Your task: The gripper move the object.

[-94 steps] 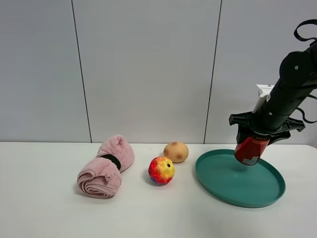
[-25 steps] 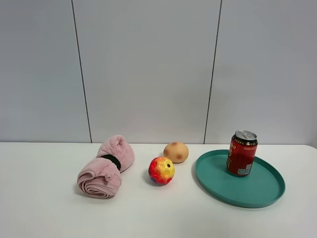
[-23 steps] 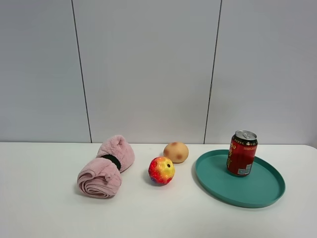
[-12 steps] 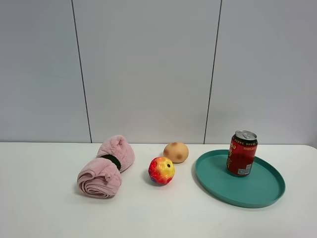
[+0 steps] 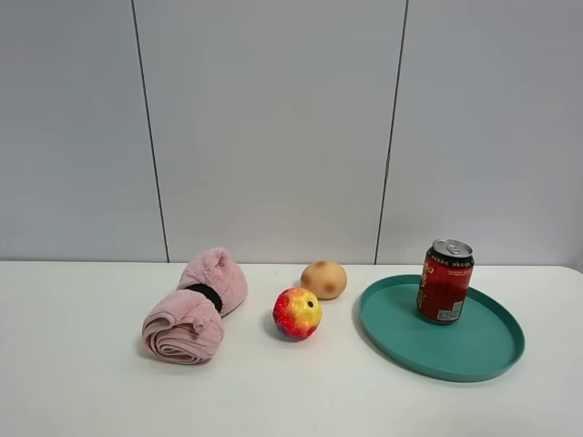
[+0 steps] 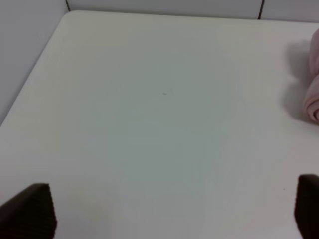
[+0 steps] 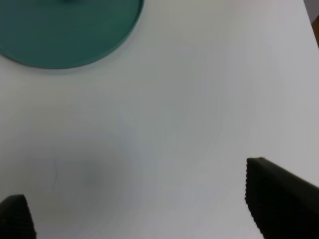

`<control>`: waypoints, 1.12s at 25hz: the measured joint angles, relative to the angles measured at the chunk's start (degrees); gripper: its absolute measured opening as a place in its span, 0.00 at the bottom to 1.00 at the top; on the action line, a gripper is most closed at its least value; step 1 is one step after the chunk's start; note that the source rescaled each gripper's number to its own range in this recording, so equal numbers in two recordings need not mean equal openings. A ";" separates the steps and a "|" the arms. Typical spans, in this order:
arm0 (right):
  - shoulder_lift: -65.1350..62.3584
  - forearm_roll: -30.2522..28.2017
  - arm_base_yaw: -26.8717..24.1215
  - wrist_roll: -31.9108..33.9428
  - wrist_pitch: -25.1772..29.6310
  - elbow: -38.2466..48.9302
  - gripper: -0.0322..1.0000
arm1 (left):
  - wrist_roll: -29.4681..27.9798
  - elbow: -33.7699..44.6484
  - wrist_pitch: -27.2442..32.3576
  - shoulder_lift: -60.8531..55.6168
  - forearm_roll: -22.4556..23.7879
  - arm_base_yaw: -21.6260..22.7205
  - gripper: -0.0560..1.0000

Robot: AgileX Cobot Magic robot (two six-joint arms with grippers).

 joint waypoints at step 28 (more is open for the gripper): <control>-19.43 -3.87 0.00 3.85 -2.80 0.17 0.74 | 0.00 0.00 0.00 0.00 0.00 0.00 1.00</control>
